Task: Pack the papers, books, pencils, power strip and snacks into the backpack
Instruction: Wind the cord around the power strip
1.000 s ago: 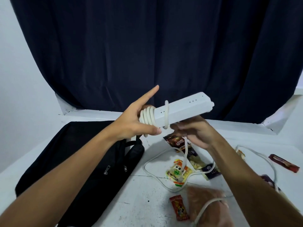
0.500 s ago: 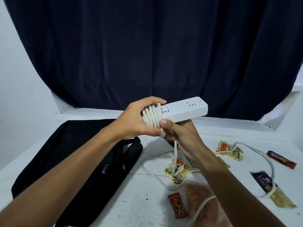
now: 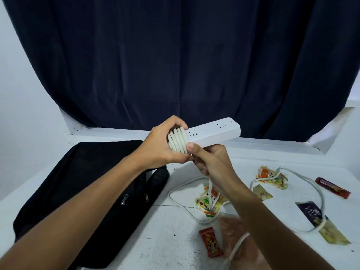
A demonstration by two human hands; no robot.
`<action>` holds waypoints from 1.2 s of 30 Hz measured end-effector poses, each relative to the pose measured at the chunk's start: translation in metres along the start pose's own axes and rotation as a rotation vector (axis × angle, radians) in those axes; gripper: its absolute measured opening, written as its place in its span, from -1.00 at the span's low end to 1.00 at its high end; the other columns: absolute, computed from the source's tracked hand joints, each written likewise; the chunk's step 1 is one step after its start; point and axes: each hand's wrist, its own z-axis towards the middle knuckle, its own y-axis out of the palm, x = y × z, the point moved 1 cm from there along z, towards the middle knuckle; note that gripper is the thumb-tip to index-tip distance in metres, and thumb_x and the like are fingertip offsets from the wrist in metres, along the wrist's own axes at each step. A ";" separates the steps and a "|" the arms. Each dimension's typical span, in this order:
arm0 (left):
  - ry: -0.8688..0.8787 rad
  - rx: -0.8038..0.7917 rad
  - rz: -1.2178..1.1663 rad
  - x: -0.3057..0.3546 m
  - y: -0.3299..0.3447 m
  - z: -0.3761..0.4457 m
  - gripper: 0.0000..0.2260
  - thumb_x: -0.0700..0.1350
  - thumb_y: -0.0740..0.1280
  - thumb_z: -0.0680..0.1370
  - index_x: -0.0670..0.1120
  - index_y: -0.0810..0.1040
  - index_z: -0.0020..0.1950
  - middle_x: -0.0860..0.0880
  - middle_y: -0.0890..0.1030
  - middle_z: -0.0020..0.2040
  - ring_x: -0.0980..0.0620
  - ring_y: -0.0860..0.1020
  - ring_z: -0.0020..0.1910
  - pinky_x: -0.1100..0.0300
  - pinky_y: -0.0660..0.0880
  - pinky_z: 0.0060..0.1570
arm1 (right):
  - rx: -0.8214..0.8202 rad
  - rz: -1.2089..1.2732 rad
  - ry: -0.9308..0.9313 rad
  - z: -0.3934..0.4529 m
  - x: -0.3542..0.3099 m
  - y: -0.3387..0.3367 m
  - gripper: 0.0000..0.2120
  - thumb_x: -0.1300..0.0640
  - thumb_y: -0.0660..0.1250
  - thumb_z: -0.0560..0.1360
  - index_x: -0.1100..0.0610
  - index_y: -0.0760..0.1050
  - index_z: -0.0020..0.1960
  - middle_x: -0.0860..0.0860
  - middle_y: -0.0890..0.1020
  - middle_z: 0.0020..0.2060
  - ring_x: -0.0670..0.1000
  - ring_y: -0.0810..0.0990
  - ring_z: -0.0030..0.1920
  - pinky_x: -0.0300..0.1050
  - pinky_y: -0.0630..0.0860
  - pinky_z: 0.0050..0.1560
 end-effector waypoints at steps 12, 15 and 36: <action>-0.025 0.014 0.034 -0.008 -0.007 0.009 -0.50 -0.02 0.57 0.15 -0.01 0.49 0.02 -0.12 0.58 -0.10 -0.16 0.58 -0.20 -0.12 0.58 -0.28 | 0.003 -0.310 0.152 -0.010 -0.009 0.003 -0.67 -0.15 0.40 0.44 0.15 0.57 -0.18 0.05 0.58 -0.42 -0.05 0.49 -0.46 -0.18 0.45 -0.41; -0.002 0.049 0.147 -0.005 -0.015 0.012 -0.49 -0.07 0.62 0.16 0.02 0.49 0.02 -0.05 0.57 -0.11 0.01 0.55 -0.20 0.02 0.56 -0.23 | -0.113 -0.593 0.181 -0.009 -0.009 -0.010 -0.88 0.04 0.42 0.40 0.08 0.57 -0.14 0.04 0.66 -0.38 0.05 0.65 -0.33 0.03 0.58 -0.17; 0.004 -0.292 -0.106 0.009 -0.040 -0.007 -0.49 -0.17 0.61 0.15 -0.12 0.54 0.04 -0.13 0.54 -0.13 0.07 0.53 -0.26 0.17 0.49 -0.36 | -0.021 -0.505 -0.225 0.044 -0.050 -0.069 -0.96 0.25 0.44 0.43 0.15 0.65 -0.17 -0.08 0.58 -0.46 0.05 0.42 -0.47 -0.14 0.36 -0.41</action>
